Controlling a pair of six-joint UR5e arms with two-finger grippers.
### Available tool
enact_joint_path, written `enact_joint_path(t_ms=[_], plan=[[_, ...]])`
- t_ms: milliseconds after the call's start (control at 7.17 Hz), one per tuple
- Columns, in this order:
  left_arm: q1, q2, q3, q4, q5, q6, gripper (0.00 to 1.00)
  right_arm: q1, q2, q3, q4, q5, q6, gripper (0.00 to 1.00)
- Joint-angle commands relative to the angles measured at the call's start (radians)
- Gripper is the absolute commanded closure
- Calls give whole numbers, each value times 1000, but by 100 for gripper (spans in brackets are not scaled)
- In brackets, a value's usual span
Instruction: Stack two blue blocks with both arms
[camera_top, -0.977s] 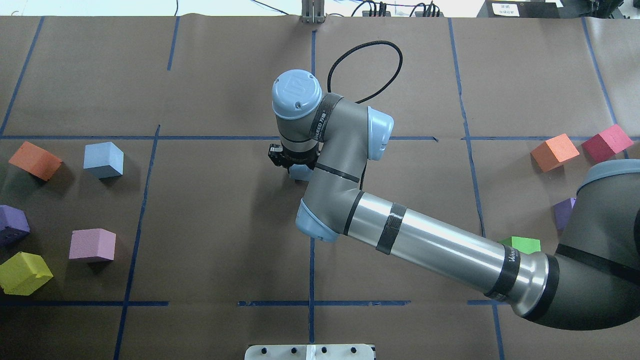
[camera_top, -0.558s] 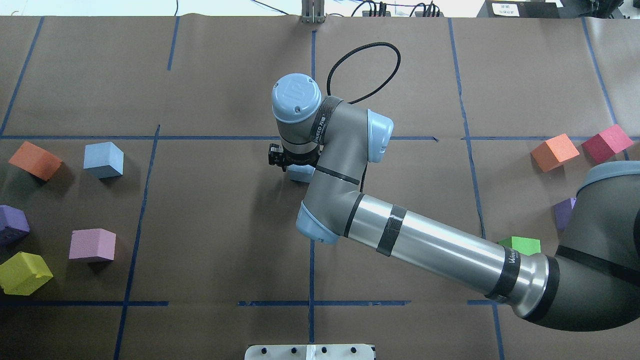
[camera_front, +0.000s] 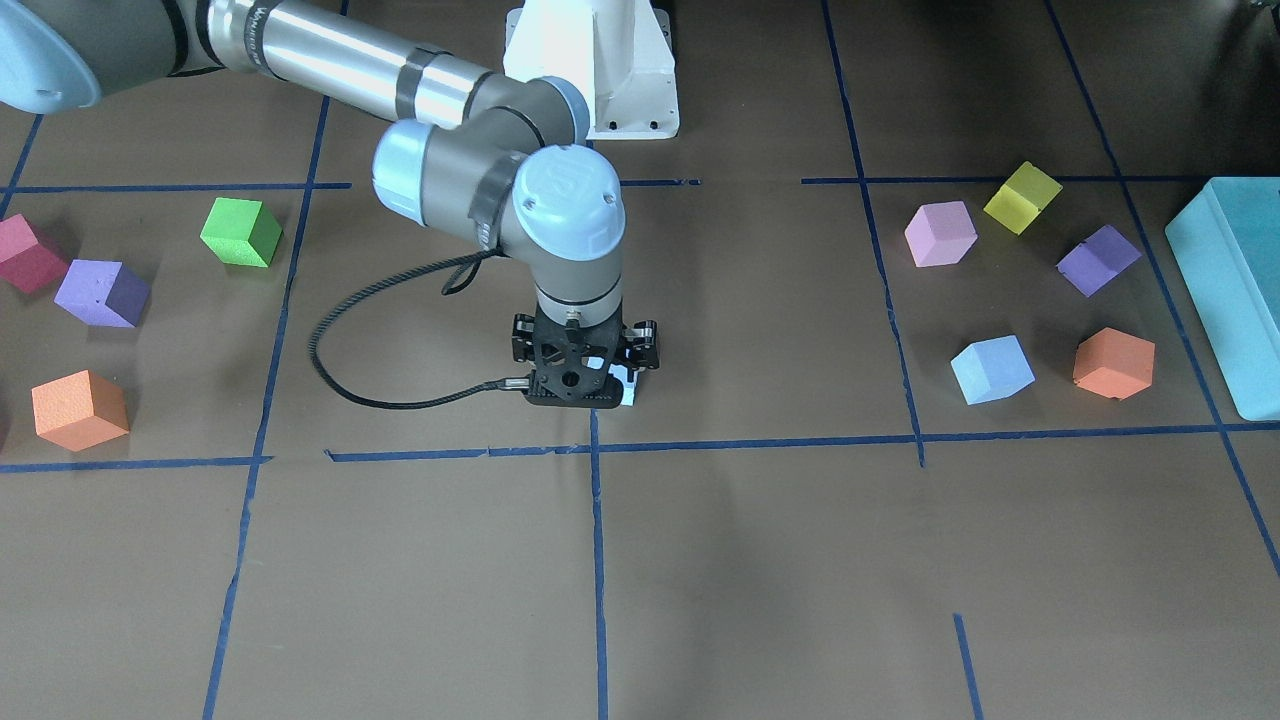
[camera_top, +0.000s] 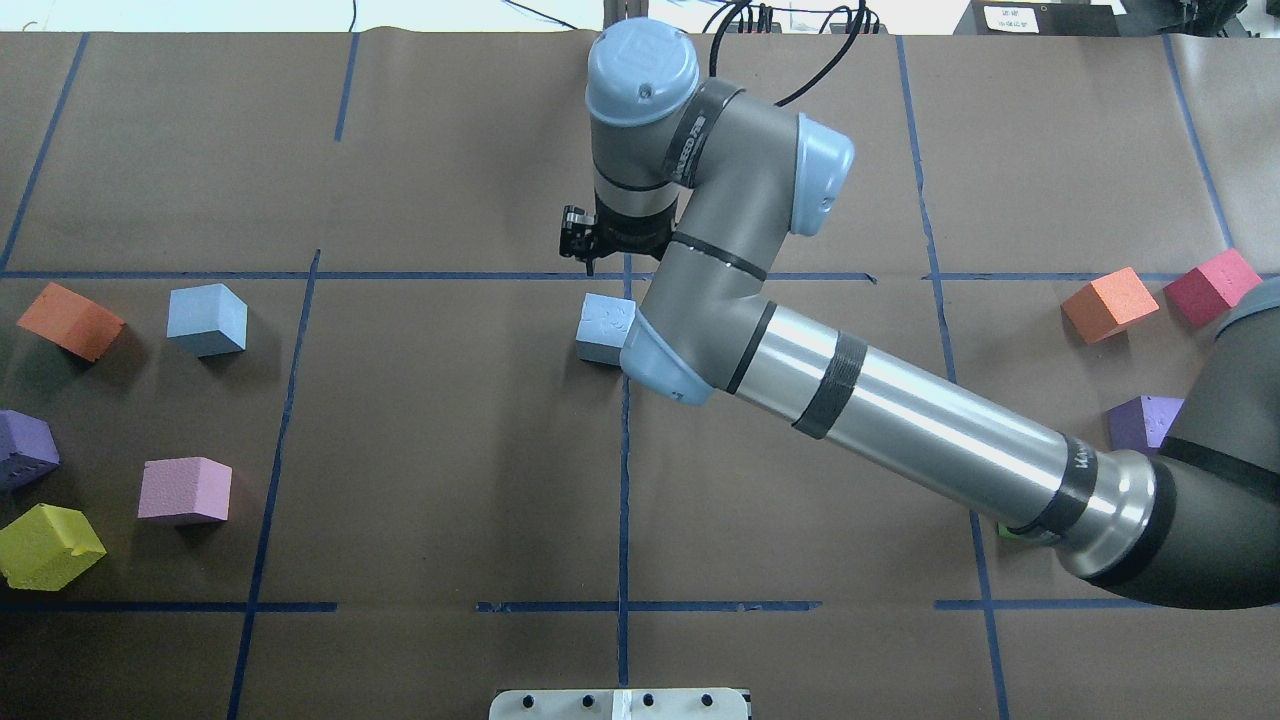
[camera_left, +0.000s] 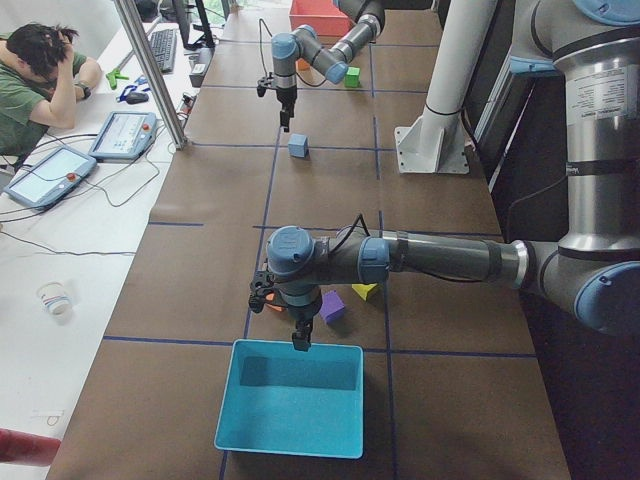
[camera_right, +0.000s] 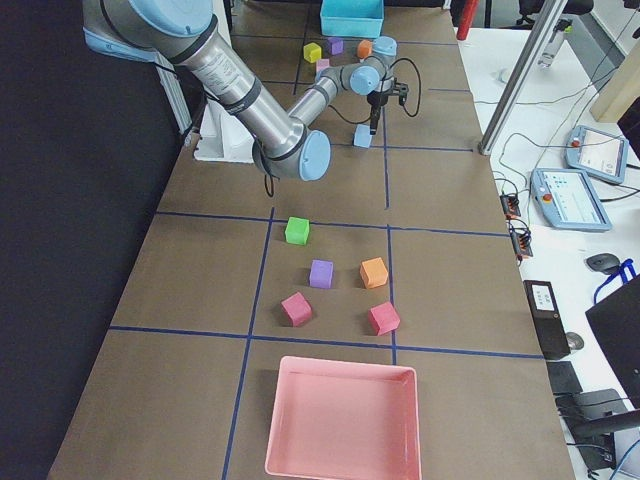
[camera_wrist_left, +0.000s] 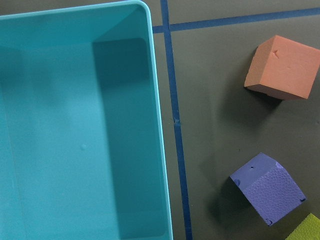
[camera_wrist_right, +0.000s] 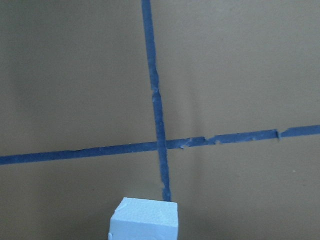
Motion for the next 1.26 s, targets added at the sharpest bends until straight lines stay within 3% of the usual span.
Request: enact_joint_path(t_ms=[0, 279, 558, 837, 1116], plan=[[0, -1, -8, 0, 4, 0, 0, 90, -169, 224, -72, 71, -134, 0], [0, -18, -8, -5, -4, -9, 0, 222, -349, 308, -73, 93, -408, 0], [0, -60, -7, -43, -4, -8, 0, 409, -566, 372, -69, 205, -760, 0], [2, -77, -7, -144, -4, -11, 0, 569, -746, 389, -64, 237, -1132, 0], [3, -84, -8, -166, -8, -9, 0, 737, -940, 412, -61, 294, -1425, 0]])
